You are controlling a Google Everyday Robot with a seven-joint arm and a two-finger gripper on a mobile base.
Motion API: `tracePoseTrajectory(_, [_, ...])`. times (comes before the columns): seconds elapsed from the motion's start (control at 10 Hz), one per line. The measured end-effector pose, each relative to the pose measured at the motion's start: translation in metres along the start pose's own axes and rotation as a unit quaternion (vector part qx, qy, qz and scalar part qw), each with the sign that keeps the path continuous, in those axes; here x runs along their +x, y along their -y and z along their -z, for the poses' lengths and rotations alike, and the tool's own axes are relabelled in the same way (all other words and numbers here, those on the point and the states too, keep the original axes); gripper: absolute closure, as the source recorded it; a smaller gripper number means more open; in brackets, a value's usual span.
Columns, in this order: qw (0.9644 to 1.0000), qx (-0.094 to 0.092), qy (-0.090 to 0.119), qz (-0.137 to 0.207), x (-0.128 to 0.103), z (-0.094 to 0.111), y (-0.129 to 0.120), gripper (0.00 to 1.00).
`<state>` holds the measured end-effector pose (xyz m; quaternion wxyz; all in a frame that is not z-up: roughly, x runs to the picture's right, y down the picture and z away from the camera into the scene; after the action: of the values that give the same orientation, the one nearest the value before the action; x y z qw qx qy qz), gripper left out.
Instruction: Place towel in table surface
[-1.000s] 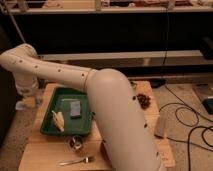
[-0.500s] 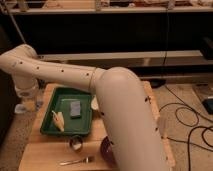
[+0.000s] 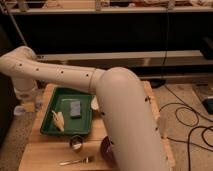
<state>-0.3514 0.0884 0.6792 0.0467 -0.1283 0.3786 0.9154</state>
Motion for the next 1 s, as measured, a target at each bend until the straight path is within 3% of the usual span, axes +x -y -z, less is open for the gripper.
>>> tracePoseTrajectory(0.2, [0.9999, 0.003, -0.013, -0.003, -0.005, -0.025, 0.030, 1.00])
tracePoseTrajectory(0.3, [0.9994, 0.003, -0.036, 0.002, -0.008, -0.046, 0.073, 1.00])
tracePoseTrajectory(0.4, [0.9988, 0.002, -0.048, 0.012, -0.006, -0.050, 0.093, 1.00])
tracePoseTrajectory(0.7, [0.9979, 0.013, -0.055, 0.032, -0.007, -0.070, 0.116, 1.00])
tracePoseTrajectory(1.0, [0.9964, 0.041, -0.064, 0.036, -0.024, -0.117, 0.129, 1.00])
